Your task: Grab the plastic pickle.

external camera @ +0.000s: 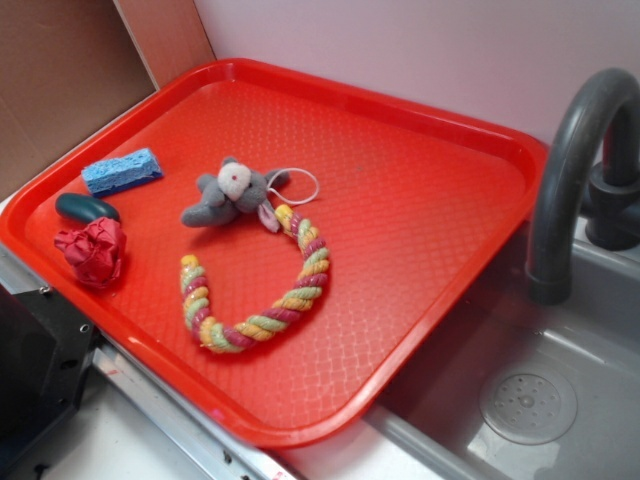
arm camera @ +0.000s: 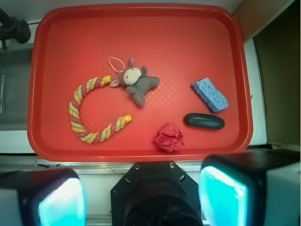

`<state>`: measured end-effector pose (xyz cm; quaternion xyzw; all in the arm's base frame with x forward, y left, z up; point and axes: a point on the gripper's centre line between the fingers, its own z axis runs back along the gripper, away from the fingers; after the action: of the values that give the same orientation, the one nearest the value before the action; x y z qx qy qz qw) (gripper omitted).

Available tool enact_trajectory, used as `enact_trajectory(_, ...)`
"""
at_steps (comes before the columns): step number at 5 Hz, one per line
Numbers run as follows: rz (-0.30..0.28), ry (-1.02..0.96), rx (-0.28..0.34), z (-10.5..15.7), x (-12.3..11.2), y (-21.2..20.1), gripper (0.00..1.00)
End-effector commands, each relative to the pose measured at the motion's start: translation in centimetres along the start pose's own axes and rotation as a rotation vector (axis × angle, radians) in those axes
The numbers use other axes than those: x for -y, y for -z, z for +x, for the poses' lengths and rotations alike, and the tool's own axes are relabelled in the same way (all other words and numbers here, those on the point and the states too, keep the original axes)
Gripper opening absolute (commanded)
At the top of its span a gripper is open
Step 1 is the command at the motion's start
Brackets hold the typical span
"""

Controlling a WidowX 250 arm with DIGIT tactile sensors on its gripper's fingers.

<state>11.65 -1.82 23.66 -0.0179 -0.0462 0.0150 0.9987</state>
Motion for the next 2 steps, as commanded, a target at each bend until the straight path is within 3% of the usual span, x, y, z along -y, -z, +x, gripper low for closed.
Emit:
enact_trajectory(1,0.0,0.0,0.0,0.0,0.0,0.0,1.0)
enact_trajectory(2,0.006,-0.25,0.025,0.1,-1.7,0.4,1.0)
